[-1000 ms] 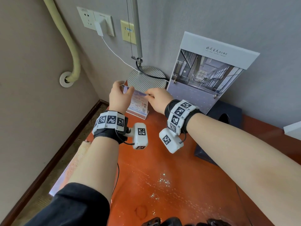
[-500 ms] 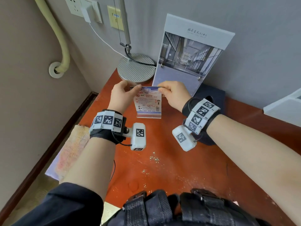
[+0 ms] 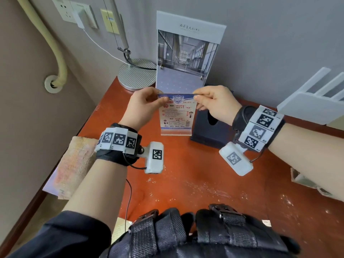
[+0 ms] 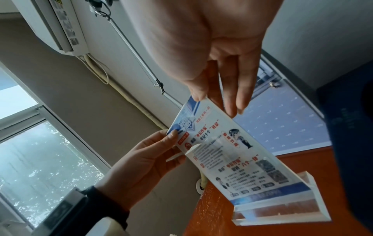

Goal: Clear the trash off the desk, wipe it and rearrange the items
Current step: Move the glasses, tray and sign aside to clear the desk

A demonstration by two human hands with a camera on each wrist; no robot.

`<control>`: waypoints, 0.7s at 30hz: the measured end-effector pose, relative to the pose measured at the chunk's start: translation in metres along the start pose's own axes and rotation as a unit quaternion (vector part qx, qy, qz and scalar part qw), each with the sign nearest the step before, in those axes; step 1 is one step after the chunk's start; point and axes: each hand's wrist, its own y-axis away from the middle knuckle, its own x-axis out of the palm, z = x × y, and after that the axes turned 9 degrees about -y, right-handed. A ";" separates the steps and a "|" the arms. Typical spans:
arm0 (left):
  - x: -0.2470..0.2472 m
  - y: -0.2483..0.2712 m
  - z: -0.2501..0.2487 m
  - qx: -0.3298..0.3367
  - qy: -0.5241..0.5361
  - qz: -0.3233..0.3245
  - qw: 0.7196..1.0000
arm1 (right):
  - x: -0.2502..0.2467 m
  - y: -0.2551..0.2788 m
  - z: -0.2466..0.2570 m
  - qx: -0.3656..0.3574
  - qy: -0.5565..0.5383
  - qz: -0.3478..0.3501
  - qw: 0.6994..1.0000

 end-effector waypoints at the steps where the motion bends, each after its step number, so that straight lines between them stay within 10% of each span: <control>1: 0.004 0.003 -0.005 0.003 0.002 0.003 1.000 | -0.006 0.006 -0.002 0.001 0.001 0.000 1.000; 21: 0.125 0.055 -0.100 0.044 -0.002 0.091 0.995 | -0.120 0.131 -0.064 0.019 -0.001 -0.065 0.998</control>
